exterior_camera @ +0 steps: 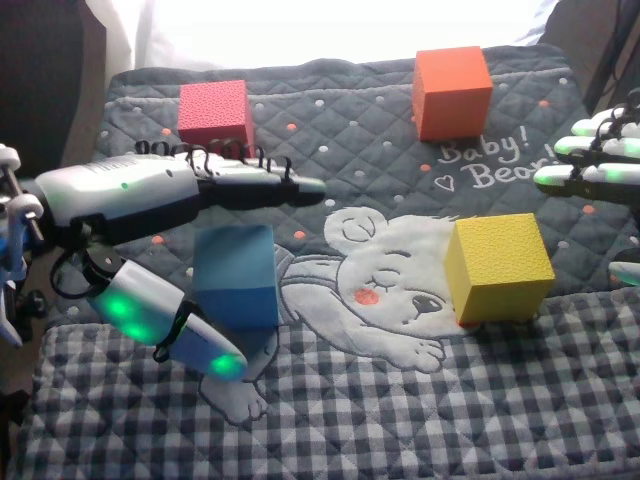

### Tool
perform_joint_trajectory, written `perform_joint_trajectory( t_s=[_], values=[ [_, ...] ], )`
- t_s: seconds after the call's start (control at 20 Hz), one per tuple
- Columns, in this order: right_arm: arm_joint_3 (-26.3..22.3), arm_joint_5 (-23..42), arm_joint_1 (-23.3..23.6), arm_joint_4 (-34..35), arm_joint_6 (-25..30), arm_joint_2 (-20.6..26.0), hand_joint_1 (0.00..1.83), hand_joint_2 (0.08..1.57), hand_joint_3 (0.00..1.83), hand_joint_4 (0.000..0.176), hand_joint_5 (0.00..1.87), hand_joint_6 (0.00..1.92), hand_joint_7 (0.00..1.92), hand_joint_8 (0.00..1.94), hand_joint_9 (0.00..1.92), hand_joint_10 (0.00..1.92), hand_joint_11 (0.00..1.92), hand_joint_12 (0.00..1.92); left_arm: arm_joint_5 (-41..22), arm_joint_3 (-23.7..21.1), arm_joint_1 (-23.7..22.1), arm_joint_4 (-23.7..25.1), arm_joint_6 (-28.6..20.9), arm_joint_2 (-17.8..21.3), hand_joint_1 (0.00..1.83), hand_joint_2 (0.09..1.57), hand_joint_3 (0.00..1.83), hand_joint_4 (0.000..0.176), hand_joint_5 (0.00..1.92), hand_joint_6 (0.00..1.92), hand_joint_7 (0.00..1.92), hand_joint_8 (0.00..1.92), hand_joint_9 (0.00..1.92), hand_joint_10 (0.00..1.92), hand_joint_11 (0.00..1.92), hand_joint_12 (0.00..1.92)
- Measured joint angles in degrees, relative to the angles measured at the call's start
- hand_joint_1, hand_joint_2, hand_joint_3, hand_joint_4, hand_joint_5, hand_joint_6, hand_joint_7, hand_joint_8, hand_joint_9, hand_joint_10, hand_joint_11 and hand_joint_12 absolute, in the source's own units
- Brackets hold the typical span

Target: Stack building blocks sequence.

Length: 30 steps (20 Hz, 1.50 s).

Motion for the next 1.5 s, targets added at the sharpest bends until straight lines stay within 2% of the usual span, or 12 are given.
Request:
perform_joint_trajectory(
  t_s=[0.15,0.25,0.3,0.45,0.55,0.65,0.75,0.85,1.0,1.1,1.25,1.5],
  values=[
    [0.0,0.1,0.0,0.0,0.1,0.0,0.68,1.30,0.00,0.065,0.34,0.01,0.23,0.00,0.19,0.01,0.02,0.49,3.0,0.4,-1.1,2.4,0.1,-0.8,0.86,0.77,0.00,0.176,0.37,0.00,0.34,0.00,0.36,0.01,0.06,1.07],
    [0.0,0.1,0.0,0.0,0.1,0.0,0.67,1.31,0.00,0.069,0.34,0.00,0.23,0.00,0.19,0.00,0.02,0.49,5.2,0.5,-1.7,3.7,1.4,-1.6,1.09,0.96,0.01,0.079,0.65,0.01,0.66,0.02,0.66,0.05,0.27,1.24],
    [0.0,0.2,0.0,0.1,0.1,0.0,0.67,1.31,0.00,0.070,0.34,0.00,0.23,0.00,0.19,0.00,0.02,0.49,6.2,0.6,-2.1,3.8,2.4,-2.3,1.23,1.08,0.00,0.000,1.01,0.44,0.89,0.99,0.80,0.54,0.48,1.45],
    [0.0,0.2,0.0,0.1,0.1,0.0,0.70,1.30,0.00,0.077,0.34,0.00,0.22,0.00,0.19,0.00,0.03,0.48,7.9,0.7,-3.9,3.2,6.7,-2.7,1.27,1.13,0.00,0.000,1.04,0.67,0.91,1.32,0.79,1.26,0.69,1.47],
    [0.0,0.1,0.0,0.1,0.1,0.0,0.69,1.30,0.00,0.076,0.34,0.00,0.21,0.00,0.18,0.00,0.02,0.48,9.1,1.0,-4.6,3.0,7.5,-3.2,1.25,1.11,0.00,0.000,1.06,0.71,0.95,1.21,0.87,1.08,0.78,1.33],
    [0.0,0.3,0.0,-0.1,0.2,0.0,0.71,1.30,0.00,0.074,0.34,0.00,0.23,0.00,0.20,0.01,0.03,0.49,9.2,1.1,-4.7,-0.3,9.4,-3.3,1.38,1.09,0.00,0.000,1.15,0.41,0.99,1.01,0.94,1.34,0.81,1.37],
    [0.0,0.3,0.0,-0.1,0.2,0.0,0.66,1.29,0.00,0.059,0.35,0.00,0.24,0.00,0.23,0.00,0.04,0.54,8.8,1.6,-4.7,-3.7,11.0,-2.9,1.26,1.15,0.00,0.000,0.99,0.65,0.88,1.41,0.93,1.34,0.86,1.58],
    [0.0,0.1,0.0,0.1,0.2,0.0,0.57,1.30,0.00,0.059,0.34,0.00,0.24,0.00,0.21,0.00,0.01,0.54,4.9,2.0,-5.0,-9.2,11.0,-0.3,1.33,1.18,0.00,0.000,0.92,1.05,0.78,1.18,0.81,1.43,0.69,1.53],
    [0.0,0.1,0.0,0.0,0.2,0.0,0.65,1.29,0.00,0.027,0.34,0.00,0.25,0.00,0.21,0.00,0.00,0.53,-0.2,2.4,-6.8,-12.1,11.0,1.9,1.37,1.12,0.00,0.000,0.99,0.78,0.95,1.05,0.89,1.34,0.71,1.51],
    [0.0,0.2,0.0,0.0,0.2,0.0,0.61,1.31,0.01,0.046,0.34,0.00,0.25,0.00,0.22,0.00,0.00,0.53,-1.2,3.6,-10.3,-11.8,11.0,1.9,1.39,1.08,0.00,0.000,1.08,0.55,1.02,0.95,1.00,1.24,0.83,1.42],
    [0.0,0.1,0.0,0.2,0.2,0.0,0.63,1.32,0.00,0.052,0.35,0.00,0.27,0.01,0.23,0.00,0.02,0.53,-0.8,7.1,-16.0,-12.3,11.7,0.5,1.38,1.09,0.00,0.000,0.97,0.88,1.08,0.84,0.95,1.18,0.67,1.33],
    [0.5,0.2,0.0,-0.3,0.2,-0.9,0.69,1.31,0.00,0.030,0.39,0.01,0.31,0.01,0.28,0.01,0.05,0.61,7.8,13.6,-23.6,-12.3,14.8,-4.8,1.38,1.07,0.00,0.000,1.04,0.80,1.09,0.76,1.02,1.11,0.81,1.32]
  ],
)
